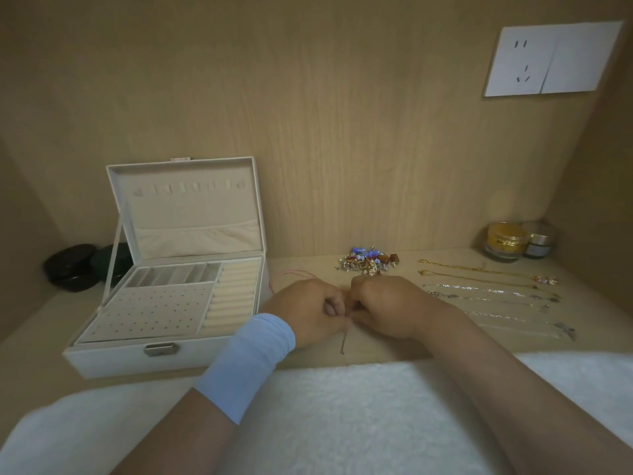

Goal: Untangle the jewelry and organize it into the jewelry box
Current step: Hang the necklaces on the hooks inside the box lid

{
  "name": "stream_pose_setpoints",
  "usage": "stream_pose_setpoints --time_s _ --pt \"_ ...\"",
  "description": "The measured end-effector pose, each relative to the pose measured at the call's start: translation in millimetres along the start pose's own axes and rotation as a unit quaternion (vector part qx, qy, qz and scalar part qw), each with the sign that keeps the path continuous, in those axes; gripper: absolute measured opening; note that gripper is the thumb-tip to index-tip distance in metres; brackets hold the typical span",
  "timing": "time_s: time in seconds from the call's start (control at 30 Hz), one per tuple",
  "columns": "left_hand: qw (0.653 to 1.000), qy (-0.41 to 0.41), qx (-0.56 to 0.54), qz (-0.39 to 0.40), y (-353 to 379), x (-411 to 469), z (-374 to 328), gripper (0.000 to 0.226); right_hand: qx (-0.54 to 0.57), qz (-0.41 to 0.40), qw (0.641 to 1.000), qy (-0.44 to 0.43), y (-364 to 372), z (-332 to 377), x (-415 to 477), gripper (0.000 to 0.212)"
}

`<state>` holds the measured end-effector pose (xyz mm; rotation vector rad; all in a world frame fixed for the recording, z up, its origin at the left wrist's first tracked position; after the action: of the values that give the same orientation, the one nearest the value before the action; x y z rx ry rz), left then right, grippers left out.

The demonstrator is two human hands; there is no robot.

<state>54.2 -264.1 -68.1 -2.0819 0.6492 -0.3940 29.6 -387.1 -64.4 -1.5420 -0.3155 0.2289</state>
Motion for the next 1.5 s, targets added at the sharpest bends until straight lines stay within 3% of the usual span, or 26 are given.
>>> stream_pose_setpoints --time_s 0.13,0.27,0.37,0.5,0.6,0.77,0.9,1.1,1.2,1.3,1.43,1.5 --pt "0.999 -0.048 -0.007 -0.011 6.5 -2.1 7.3 0.021 -0.035 0.025 0.999 0.008 5.5 1.9 -1.3 0.022" --pt "0.997 -0.041 -0.053 -0.049 4.4 -1.2 2.8 0.018 0.117 -0.017 0.993 0.030 -4.9 -1.4 -2.6 0.012" --pt "0.982 -0.052 -0.150 -0.100 -6.7 0.1 5.4 0.012 0.233 -0.065 0.970 0.039 -20.3 -2.1 -2.8 0.023" --pt "0.948 -0.065 -0.295 -0.098 -32.8 -5.1 -2.4 0.011 0.364 -0.121 0.919 0.085 -35.9 -0.1 1.6 0.022" --pt "0.922 -0.074 -0.368 -0.094 -63.2 -10.6 -2.4 0.014 0.481 -0.128 0.861 0.109 -45.1 5.8 10.5 0.024" --pt "0.866 -0.026 -0.497 -0.047 -101.6 -17.3 -7.8 0.020 0.644 -0.101 0.755 0.067 -73.2 32.9 24.6 0.023" --pt "0.870 -0.020 -0.490 -0.055 -127.6 -24.7 -6.0 0.011 0.692 -0.078 0.716 0.034 -90.0 47.9 37.5 0.013" --pt "0.888 0.004 -0.454 -0.074 -152.3 -40.7 -3.4 0.010 0.655 -0.113 0.744 0.071 -103.1 60.6 51.5 0.012" --pt "0.880 0.008 -0.467 -0.089 -163.3 -50.4 2.5 0.013 0.545 -0.101 0.828 0.089 -91.6 72.1 59.0 0.012" --pt "0.881 0.008 -0.461 -0.103 -171.4 -59.1 10.6 0.014 0.405 -0.047 0.912 0.044 -66.2 94.8 65.1 0.019" --pt "0.877 0.016 -0.455 -0.151 -183.6 -71.0 20.0 0.015 0.298 0.004 0.954 -0.031 -40.9 121.4 63.4 0.009" --pt "0.869 0.023 -0.464 -0.171 -189.8 -74.8 20.4 0.015 0.272 -0.016 0.961 -0.040 -42.6 124.4 59.7 0.021"
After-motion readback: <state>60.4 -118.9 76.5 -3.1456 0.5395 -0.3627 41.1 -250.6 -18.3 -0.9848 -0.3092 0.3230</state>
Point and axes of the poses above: each hand's wrist, its own x-axis towards the middle knuckle, its own y-axis out of the palm, z = x × y, the point moved 6 cm from there along x, towards the middle knuckle, and after that the axes turned 5 degrees about -x, right-handed, at the moved point
